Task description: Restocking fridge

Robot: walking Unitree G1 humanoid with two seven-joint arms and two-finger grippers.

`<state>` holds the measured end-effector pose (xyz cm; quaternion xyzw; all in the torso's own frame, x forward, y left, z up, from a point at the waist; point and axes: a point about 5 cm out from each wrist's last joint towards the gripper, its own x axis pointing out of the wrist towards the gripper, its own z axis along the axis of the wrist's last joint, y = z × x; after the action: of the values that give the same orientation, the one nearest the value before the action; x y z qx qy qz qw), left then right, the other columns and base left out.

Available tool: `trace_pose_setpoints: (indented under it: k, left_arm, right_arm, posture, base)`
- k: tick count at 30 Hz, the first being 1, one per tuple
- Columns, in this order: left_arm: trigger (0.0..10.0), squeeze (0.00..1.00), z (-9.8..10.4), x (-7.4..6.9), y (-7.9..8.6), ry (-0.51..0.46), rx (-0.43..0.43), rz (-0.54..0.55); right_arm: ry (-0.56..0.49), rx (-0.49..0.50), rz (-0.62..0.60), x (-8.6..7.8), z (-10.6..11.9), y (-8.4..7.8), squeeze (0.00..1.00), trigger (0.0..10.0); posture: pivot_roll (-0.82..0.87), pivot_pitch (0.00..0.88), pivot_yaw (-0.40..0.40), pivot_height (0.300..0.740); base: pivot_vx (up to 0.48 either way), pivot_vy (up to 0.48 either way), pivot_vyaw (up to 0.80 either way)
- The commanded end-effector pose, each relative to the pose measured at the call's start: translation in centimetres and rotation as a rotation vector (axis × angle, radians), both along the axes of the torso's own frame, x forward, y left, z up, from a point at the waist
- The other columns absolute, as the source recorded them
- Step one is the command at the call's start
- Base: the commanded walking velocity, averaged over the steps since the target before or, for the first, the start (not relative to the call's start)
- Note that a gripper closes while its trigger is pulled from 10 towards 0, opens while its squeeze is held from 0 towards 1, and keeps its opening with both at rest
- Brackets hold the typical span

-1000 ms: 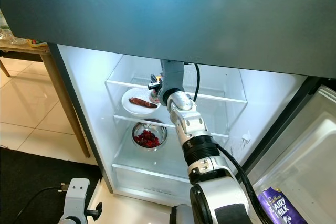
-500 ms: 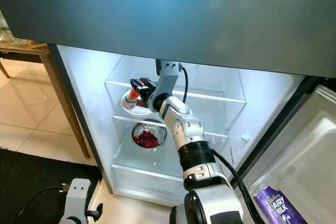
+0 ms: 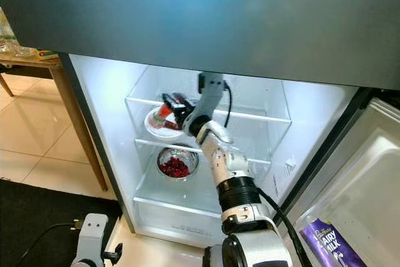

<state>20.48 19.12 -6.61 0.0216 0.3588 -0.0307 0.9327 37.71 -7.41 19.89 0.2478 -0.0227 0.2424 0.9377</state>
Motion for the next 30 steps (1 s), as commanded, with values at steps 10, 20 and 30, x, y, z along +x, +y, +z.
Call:
trace_pose_setpoints:
  k: [10, 20, 30]
  left_arm:
    - [10.0, 0.00, -0.3, -0.5, -0.4, 0.019, -0.009, -0.008]
    - [10.0, 0.00, -0.3, -0.4, -0.5, 0.019, -0.010, -0.014]
    - [10.0, 0.00, -0.3, -0.4, -0.6, 0.015, -0.016, -0.017]
  right_arm:
    - [0.174, 0.409, -0.115, 0.8, -0.2, -1.2, 0.00, 10.0]
    - [0.187, 0.513, -0.163, 1.4, 0.7, -0.9, 0.00, 10.0]
    - [0.176, 0.459, -0.200, 1.9, 1.3, 0.0, 0.00, 10.0]
  posture:
    - [-0.09, 0.000, -0.009, 0.605]
    - [-0.09, 0.000, -0.006, 0.605]
    - [-0.09, 0.000, -0.012, 0.605]
  base:
    - [0.000, 0.000, 0.00]
    - [0.000, 0.000, 0.00]
    - [0.000, 0.000, 0.00]
